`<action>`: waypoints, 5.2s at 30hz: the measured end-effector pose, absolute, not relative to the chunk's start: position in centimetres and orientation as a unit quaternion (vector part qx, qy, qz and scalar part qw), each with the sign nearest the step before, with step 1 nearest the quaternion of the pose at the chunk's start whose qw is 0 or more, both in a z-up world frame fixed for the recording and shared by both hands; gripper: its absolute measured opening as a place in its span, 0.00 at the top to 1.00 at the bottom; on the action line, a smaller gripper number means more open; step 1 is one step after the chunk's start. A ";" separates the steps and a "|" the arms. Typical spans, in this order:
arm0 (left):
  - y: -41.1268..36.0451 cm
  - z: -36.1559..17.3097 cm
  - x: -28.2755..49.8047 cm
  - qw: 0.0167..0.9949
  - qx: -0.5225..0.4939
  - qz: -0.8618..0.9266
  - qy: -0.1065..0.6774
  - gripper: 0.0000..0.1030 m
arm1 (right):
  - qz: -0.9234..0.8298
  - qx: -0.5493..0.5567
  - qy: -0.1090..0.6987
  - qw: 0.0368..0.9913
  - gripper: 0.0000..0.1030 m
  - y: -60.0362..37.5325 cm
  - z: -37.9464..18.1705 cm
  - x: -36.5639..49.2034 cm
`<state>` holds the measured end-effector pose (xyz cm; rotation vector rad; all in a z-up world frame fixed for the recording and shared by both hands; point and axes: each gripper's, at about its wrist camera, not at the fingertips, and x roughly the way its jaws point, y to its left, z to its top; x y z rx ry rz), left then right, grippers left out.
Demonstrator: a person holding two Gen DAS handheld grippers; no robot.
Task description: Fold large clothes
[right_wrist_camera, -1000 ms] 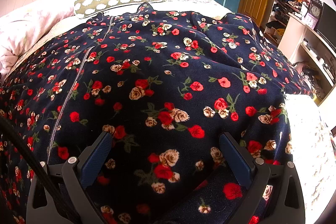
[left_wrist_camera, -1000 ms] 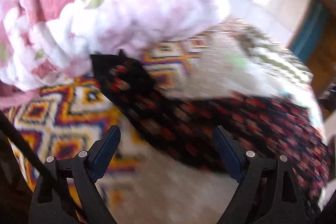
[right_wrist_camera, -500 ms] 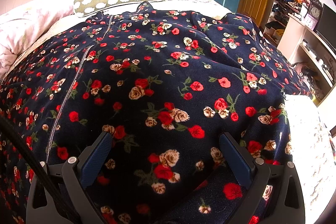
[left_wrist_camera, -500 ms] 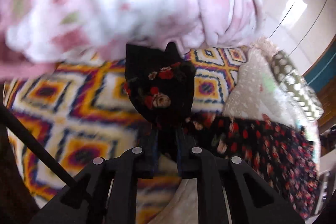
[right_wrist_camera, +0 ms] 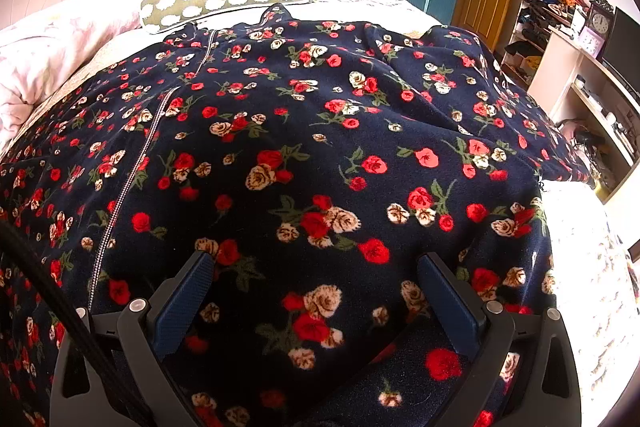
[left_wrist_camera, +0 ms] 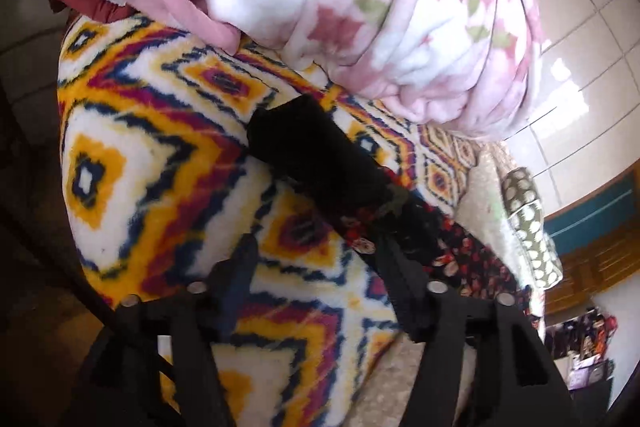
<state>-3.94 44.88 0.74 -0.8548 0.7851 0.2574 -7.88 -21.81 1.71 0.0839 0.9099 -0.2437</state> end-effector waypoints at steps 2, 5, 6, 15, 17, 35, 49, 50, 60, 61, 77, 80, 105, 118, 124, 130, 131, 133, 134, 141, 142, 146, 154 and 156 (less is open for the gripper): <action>44.6 1.2 -5.1 0.825 -0.423 0.097 0.362 0.35 | -0.117 0.040 0.438 0.890 0.00 -21.8 1.7 -7.9; 42.9 2.3 -4.9 0.830 -0.430 0.069 0.349 0.20 | -0.118 0.040 0.438 0.890 0.00 -21.8 1.7 -7.9; 42.5 2.6 -4.6 0.833 -0.424 0.066 0.350 0.19 | -0.117 0.040 0.438 0.890 0.00 -21.8 1.7 -7.9; 42.6 0.0 1.5 0.807 -0.418 0.135 0.395 0.33 | -0.117 0.040 0.438 0.890 0.00 -21.8 1.7 -7.9; 43.4 -1.3 1.3 0.796 -0.426 0.141 0.407 0.88 | -0.117 0.040 0.438 0.890 0.00 -21.8 1.7 -7.9; 22.4 12.4 5.7 0.878 -0.257 -0.095 0.391 0.93 | -0.116 0.043 0.437 0.891 0.00 -21.9 1.7 -7.9; -7.7 10.8 8.2 0.788 -0.171 -0.316 0.500 0.72 | -0.096 0.081 0.432 0.893 0.00 -22.7 1.9 -8.2; -7.7 10.9 8.0 0.787 -0.170 -0.320 0.499 0.56 | -0.096 0.082 0.432 0.893 0.00 -22.7 1.9 -8.1; -0.3 11.8 -1.1 0.865 -0.052 -0.250 0.433 0.23 | -0.097 0.076 0.434 0.893 0.00 -22.9 1.7 -8.1; 1.0 10.9 -2.6 0.876 -0.034 -0.224 0.425 0.23 | -0.096 0.076 0.435 0.892 0.00 -22.9 1.8 -8.1; 8.0 -1.0 -6.0 0.891 -0.005 -0.145 0.430 0.04 | -0.021 0.209 0.454 0.866 0.24 -29.2 6.2 -10.2; 6.4 -1.3 -6.7 0.903 0.038 -0.121 0.410 0.03 | -0.025 0.178 0.442 0.879 0.24 -28.8 8.0 -9.8; 8.4 -0.7 -7.2 0.904 -0.006 -0.105 0.415 0.04 | 0.005 0.210 0.475 0.854 0.39 -29.6 6.3 0.7; 9.7 3.9 -6.7 0.917 -0.036 -0.091 0.387 0.05 | 0.004 0.136 0.475 0.869 0.92 -27.7 6.5 2.1; 9.3 -0.1 -3.9 0.891 -0.030 -0.077 0.447 0.05 | -0.041 0.165 0.500 0.849 0.68 -30.7 4.0 2.0; 8.1 -0.9 -4.3 0.897 0.019 -0.066 0.436 0.00 | -0.052 0.225 0.403 0.886 0.17 -35.1 7.0 -5.1; 8.2 -1.0 -4.3 0.898 0.016 -0.067 0.436 0.00 | -0.058 0.232 0.390 0.889 0.18 -36.8 7.6 -7.1; 8.3 -1.2 -4.1 0.896 0.012 -0.065 0.438 0.00 | -0.092 0.253 0.385 0.883 0.33 -40.3 8.2 -9.1; 8.3 -1.2 -4.1 0.897 0.012 -0.062 0.438 0.00 | -0.114 0.282 0.379 0.874 0.35 -43.2 8.1 -11.0; 8.0 -1.3 -4.2 0.901 0.018 -0.054 0.430 0.00 | -0.220 0.473 0.311 0.795 0.40 -58.8 3.6 -19.0; 8.0 -1.3 -4.2 0.901 0.019 -0.053 0.430 0.00 | -0.229 0.495 0.302 0.782 0.40 -60.5 2.9 -19.7; 7.9 -1.3 -4.3 0.902 0.022 -0.049 0.428 0.00 | -0.244 0.544 0.281 0.752 0.40 -64.8 0.8 -19.8; 7.8 -1.5 -4.0 0.902 0.026 -0.038 0.428 0.00 | -0.239 0.587 0.301 0.713 0.40 -69.4 -3.1 -14.6; 7.7 -1.5 -4.0 0.902 0.026 -0.036 0.429 0.00 | -0.234 0.599 0.295 0.707 0.40 -70.0 -3.7 -14.1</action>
